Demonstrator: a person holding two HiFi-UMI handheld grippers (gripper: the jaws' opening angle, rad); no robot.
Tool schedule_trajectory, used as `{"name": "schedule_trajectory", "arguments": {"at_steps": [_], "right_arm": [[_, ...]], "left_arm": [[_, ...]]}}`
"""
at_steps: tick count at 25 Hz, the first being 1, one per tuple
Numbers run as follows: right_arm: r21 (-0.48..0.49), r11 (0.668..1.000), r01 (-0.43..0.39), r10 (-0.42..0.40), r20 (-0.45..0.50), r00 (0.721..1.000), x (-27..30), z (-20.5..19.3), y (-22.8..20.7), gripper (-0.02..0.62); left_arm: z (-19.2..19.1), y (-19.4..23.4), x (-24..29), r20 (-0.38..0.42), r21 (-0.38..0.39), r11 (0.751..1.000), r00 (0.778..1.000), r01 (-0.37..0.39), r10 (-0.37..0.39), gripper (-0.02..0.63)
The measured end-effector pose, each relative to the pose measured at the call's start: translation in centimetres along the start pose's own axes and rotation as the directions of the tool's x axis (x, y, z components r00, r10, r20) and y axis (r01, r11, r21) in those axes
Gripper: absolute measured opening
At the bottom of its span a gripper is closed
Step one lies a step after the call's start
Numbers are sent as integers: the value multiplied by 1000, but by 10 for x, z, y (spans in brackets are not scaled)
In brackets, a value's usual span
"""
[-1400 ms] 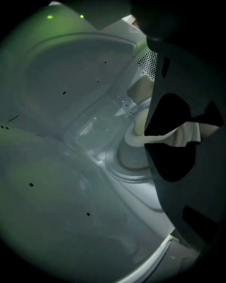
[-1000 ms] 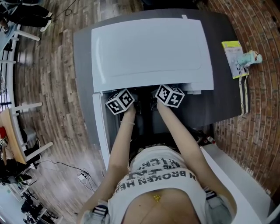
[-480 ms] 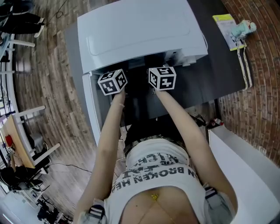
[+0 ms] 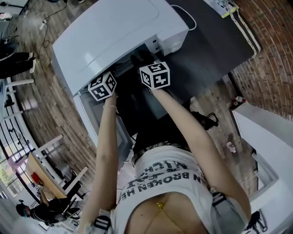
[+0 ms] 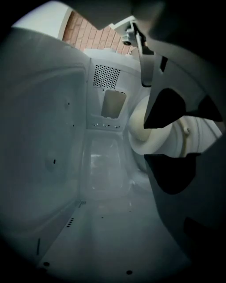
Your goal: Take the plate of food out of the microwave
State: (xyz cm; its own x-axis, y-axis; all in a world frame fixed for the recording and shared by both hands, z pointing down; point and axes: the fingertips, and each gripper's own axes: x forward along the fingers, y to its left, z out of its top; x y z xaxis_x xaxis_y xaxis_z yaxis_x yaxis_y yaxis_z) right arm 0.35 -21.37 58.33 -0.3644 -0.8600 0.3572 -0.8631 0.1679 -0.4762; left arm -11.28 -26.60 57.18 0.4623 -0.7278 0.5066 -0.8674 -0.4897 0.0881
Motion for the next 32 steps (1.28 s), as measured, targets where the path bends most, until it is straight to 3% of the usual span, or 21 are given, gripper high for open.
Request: {"name": "schedule_trajectory", "arguments": {"at_steps": [3, 6, 10, 13, 15, 20, 23, 25, 29, 32], "right_arm": [[32, 999, -11, 10, 28, 1000, 2, 2, -1, 152], [54, 999, 2, -3, 24, 1000, 6, -1, -4, 155], [139, 989, 43, -48, 31, 998, 9, -3, -12, 156], [180, 982, 51, -59, 37, 998, 14, 0, -11, 155], [178, 982, 69, -76, 33, 997, 16, 2, -11, 150], [205, 973, 102, -102, -12, 995, 21, -1, -15, 139], [179, 978, 109, -101, -55, 993, 22, -5, -18, 70], [167, 979, 115, -105, -70, 992, 21, -6, -20, 41], [189, 976, 110, -96, -78, 992, 21, -6, -20, 38], [140, 986, 86, -76, -73, 994, 20, -5, -16, 38]], "left_arm": [[-2, 2, 6, -1, -22, 1000, 1000, 6, -6, 191], [-10, 5, 9, -22, -91, 996, 1000, -18, 16, 231], [-18, 15, 11, -13, -235, 971, 999, -35, 33, 239], [-15, 17, 12, 11, -260, 965, 1000, -21, 25, 239], [-13, 16, 14, 20, -235, 972, 1000, -11, 16, 239], [-19, -2, 18, -31, -79, 995, 998, 52, -55, 239], [-27, -16, 18, -78, -16, 994, 991, 106, -107, 238], [-28, -18, 17, -82, -24, 993, 990, 117, -119, 238], [-25, -17, 15, -74, -31, 994, 991, 105, -107, 233], [-16, -13, 9, -32, 66, 997, 999, 37, -35, 233]]}}
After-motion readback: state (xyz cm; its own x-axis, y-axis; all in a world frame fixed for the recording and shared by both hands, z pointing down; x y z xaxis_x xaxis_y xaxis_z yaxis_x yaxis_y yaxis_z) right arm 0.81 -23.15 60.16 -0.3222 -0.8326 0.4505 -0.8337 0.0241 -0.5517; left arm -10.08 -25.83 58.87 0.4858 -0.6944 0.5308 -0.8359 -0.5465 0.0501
